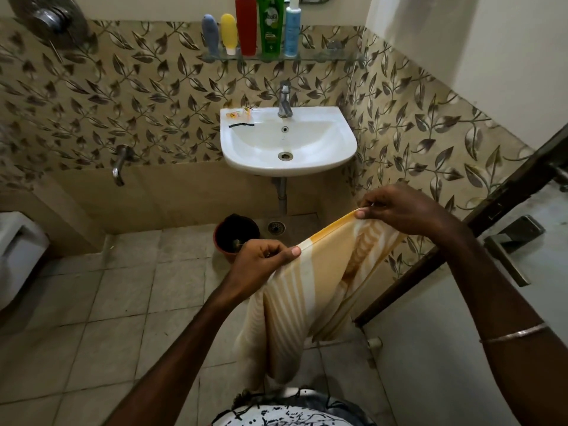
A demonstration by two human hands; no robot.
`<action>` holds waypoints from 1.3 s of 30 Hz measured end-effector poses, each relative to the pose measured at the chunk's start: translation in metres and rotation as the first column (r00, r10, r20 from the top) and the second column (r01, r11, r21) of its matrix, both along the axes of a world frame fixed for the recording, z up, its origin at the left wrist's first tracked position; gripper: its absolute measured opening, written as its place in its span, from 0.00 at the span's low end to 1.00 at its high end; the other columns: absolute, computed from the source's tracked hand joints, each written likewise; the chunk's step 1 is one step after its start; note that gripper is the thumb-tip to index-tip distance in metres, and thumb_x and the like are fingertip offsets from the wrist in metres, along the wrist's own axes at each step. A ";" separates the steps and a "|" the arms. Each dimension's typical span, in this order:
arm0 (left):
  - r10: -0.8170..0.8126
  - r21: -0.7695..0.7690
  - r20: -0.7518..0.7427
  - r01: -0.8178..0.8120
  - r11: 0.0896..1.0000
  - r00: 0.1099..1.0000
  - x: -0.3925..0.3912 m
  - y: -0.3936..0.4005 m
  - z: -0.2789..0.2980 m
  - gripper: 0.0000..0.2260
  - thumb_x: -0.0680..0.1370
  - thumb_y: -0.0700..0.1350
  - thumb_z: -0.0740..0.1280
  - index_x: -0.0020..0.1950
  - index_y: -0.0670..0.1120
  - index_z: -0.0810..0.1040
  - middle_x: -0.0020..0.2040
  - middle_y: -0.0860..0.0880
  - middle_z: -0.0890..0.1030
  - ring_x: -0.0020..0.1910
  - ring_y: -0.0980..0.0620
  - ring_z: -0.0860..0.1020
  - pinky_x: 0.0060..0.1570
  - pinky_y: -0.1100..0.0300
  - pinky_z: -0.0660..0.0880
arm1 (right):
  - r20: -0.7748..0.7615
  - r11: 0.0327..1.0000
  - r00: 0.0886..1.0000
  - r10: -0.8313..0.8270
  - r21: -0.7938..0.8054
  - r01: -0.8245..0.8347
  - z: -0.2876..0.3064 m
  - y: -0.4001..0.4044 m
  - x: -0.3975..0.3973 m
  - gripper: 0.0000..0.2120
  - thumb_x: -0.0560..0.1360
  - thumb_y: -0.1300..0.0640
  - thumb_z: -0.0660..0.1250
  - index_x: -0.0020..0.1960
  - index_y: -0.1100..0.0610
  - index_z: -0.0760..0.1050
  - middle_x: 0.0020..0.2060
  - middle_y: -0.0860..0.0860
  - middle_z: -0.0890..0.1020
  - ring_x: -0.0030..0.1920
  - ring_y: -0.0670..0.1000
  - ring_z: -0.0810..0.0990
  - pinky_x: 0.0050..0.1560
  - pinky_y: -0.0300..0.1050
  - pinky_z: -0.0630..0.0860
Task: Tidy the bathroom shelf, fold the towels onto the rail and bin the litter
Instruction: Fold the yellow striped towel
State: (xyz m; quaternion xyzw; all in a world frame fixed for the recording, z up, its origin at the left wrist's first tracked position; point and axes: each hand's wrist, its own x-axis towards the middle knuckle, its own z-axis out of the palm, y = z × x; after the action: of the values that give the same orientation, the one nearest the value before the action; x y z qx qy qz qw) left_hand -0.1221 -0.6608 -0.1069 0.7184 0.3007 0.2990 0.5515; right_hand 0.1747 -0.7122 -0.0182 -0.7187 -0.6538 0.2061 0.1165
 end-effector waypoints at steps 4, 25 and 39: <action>-0.035 0.002 0.023 0.035 0.999 0.999 0.005 0.000 0.005 0.12 0.78 0.48 0.71 0.34 0.55 0.82 0.31 0.55 0.80 0.31 0.60 0.77 0.33 0.67 0.72 | -0.135 0.989 0.985 0.104 -0.087 -0.116 -0.007 -0.004 -0.028 0.19 0.73 0.44 0.72 0.63 0.35 0.75 0.57 0.37 0.76 0.52 0.40 0.77 0.48 0.45 0.77; -0.026 -0.072 -0.030 0.024 0.997 0.999 0.003 0.002 0.001 0.08 0.77 0.48 0.72 0.42 0.45 0.86 0.36 0.50 0.85 0.36 0.56 0.82 0.37 0.64 0.76 | -0.175 0.983 0.972 0.158 -0.061 -0.171 -0.007 0.011 -0.027 0.04 0.74 0.45 0.73 0.40 0.41 0.81 0.38 0.40 0.84 0.38 0.40 0.81 0.40 0.45 0.76; -0.048 0.039 -0.082 0.051 0.998 0.995 -0.002 0.006 0.010 0.08 0.77 0.48 0.72 0.44 0.45 0.86 0.38 0.47 0.85 0.39 0.45 0.83 0.39 0.48 0.79 | -0.226 0.963 0.956 0.186 -0.152 -0.223 -0.016 0.002 -0.031 0.17 0.73 0.48 0.73 0.60 0.37 0.77 0.47 0.31 0.81 0.53 0.41 0.81 0.51 0.42 0.80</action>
State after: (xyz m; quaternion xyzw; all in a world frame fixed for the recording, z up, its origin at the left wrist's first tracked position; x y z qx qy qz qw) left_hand -0.1236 -0.6545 -0.0970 0.7483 0.2988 0.2620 0.5311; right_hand 0.1441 -0.7107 -0.0342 -0.6287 -0.6881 0.3486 0.0986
